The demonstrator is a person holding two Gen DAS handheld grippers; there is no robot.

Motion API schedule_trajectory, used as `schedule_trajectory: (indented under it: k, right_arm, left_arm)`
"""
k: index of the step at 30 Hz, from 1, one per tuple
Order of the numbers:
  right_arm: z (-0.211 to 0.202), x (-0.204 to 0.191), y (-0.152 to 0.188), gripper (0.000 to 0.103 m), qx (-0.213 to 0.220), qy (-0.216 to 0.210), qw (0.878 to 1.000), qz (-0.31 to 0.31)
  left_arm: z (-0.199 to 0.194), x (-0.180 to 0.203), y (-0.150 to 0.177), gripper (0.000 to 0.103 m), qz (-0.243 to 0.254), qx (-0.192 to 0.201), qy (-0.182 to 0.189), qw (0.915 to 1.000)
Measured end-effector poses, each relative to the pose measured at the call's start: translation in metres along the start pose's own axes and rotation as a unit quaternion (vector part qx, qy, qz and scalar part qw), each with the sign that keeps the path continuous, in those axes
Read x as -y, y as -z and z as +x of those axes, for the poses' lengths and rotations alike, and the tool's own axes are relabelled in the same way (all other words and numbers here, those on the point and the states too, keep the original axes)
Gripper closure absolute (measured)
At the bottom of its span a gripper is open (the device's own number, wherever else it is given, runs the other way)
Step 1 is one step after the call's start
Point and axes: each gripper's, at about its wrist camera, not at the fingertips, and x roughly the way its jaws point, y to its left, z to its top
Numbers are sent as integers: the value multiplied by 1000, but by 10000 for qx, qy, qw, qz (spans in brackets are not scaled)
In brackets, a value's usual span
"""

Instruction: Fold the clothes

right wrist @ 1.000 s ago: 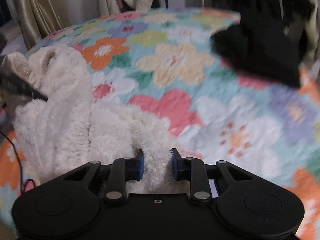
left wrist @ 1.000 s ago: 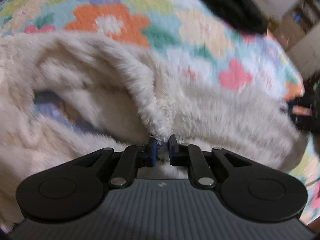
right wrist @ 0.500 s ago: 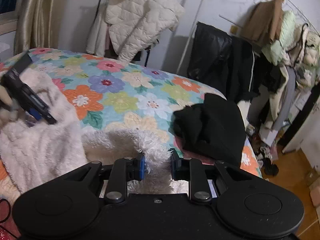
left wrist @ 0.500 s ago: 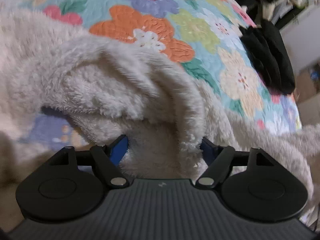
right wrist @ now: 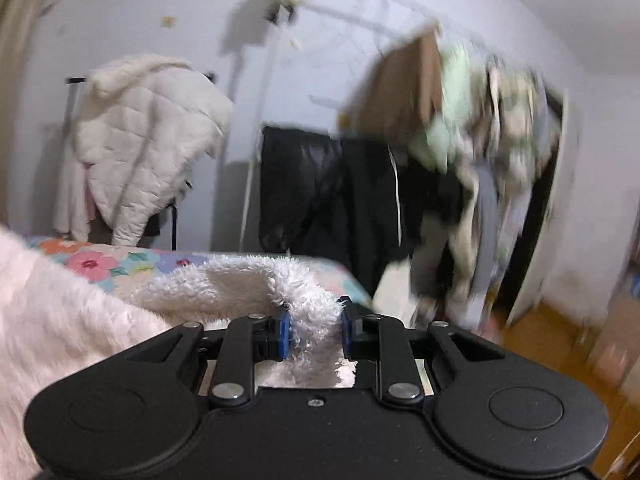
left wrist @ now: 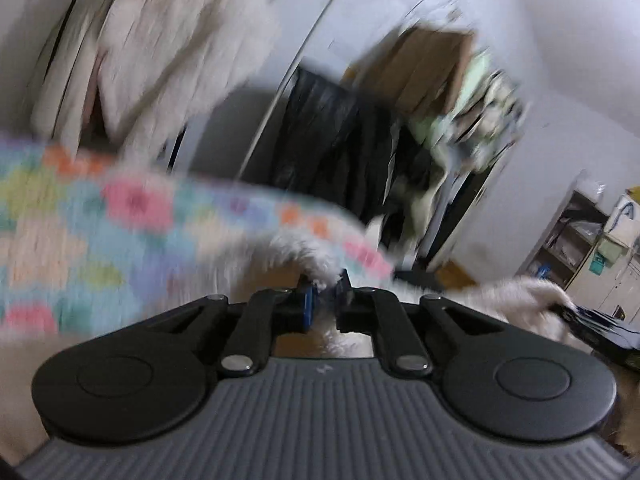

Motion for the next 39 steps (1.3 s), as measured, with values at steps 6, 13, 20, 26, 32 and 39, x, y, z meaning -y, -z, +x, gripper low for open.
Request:
schedule_trajectory:
  k: [6, 13, 20, 26, 32, 39]
  right_arm:
    - [59, 14, 59, 69, -693, -288, 9913, 1083]
    - [12, 32, 107, 63, -1862, -718, 9650, 1702]
    - [-25, 30, 169, 53, -2527, -1253, 9239, 2584]
    - [-21, 24, 192, 53, -2637, -1402, 8931, 3363]
    - [8, 3, 197, 59, -2817, -1379, 9029, 2941]
    - [-55, 12, 144, 90, -1974, -1091, 9566, 1848]
  left_arm:
    - [72, -39, 64, 66, -58, -2324, -1980, 9522]
    - [98, -36, 97, 50, 693, -2665, -2178, 9364]
    - [96, -25, 87, 50, 528, -2773, -2213, 9335]
    - [28, 26, 75, 51, 1204, -2357, -966, 9595]
    - [18, 93, 94, 49, 1804, -2611, 555, 9467]
    - [48, 128, 131, 50, 1920, -3267, 891, 9211]
